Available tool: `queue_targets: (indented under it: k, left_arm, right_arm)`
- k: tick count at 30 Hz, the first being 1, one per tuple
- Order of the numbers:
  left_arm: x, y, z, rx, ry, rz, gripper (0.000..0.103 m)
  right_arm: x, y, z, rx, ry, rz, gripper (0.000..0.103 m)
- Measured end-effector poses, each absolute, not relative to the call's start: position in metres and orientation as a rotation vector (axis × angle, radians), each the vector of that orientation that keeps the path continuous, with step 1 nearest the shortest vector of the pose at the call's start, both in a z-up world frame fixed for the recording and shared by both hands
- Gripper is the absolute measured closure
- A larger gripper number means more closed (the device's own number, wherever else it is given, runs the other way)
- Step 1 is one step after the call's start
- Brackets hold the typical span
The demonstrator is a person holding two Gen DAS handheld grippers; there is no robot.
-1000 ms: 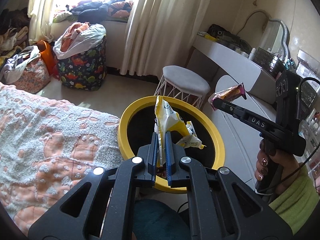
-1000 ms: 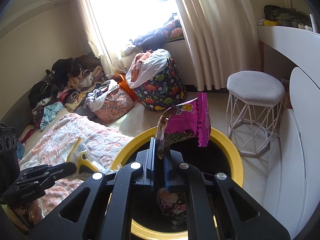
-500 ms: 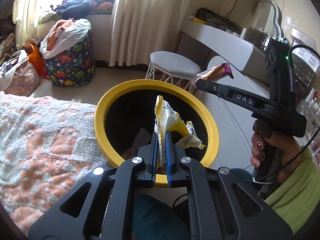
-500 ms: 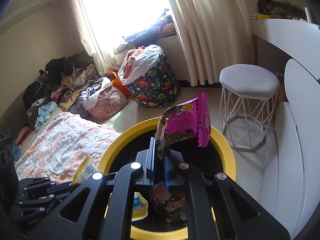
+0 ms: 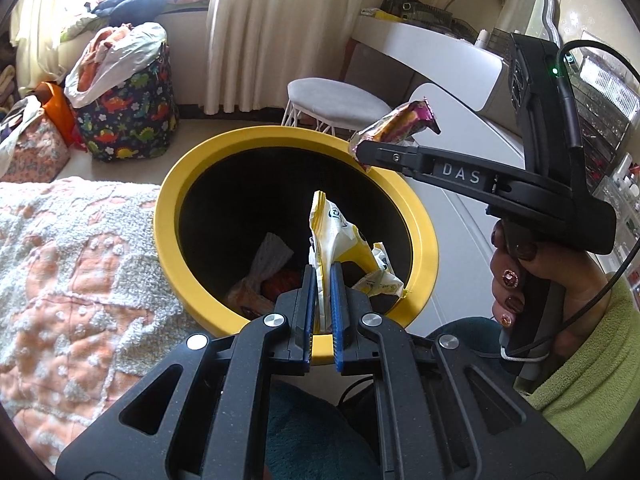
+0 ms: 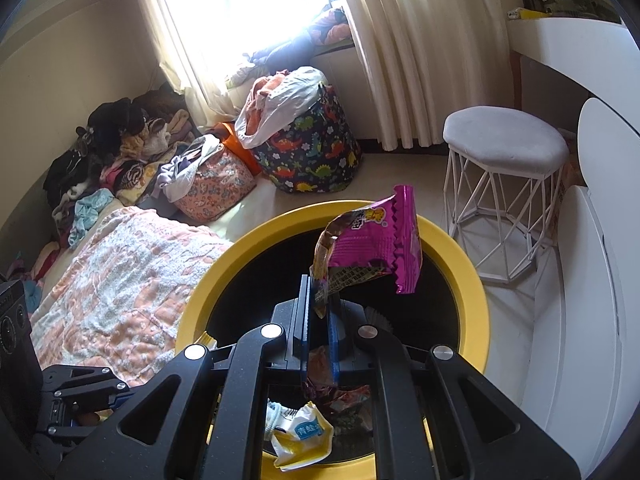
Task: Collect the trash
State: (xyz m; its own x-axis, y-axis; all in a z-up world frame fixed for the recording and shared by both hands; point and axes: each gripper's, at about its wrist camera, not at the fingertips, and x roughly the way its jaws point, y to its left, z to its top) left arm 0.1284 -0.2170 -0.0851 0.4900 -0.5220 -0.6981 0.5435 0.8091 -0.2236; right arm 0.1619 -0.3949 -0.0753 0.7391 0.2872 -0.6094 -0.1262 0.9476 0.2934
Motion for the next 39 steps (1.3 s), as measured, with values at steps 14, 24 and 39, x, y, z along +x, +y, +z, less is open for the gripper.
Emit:
queue_targets:
  k: [14,24,39]
  left_arm:
    - [0.141,-0.223,-0.095,0.016,0.872,-0.646,0.099]
    - [0.154,-0.227,-0.104,0.011,0.892,-0.604,0.099]
    - [0.16,-0.221,-0.103,-0.005,0.879,-0.571,0.095]
  right_arm:
    - [0.17,-0.391,-0.089,0.245,0.762,0.246,0.095]
    - [0.168,-0.391,-0.093,0.255,0.769,0.242,0.095]
    - [0.168,-0.39,-0.093,0.264,0.783,0.234,0.076]
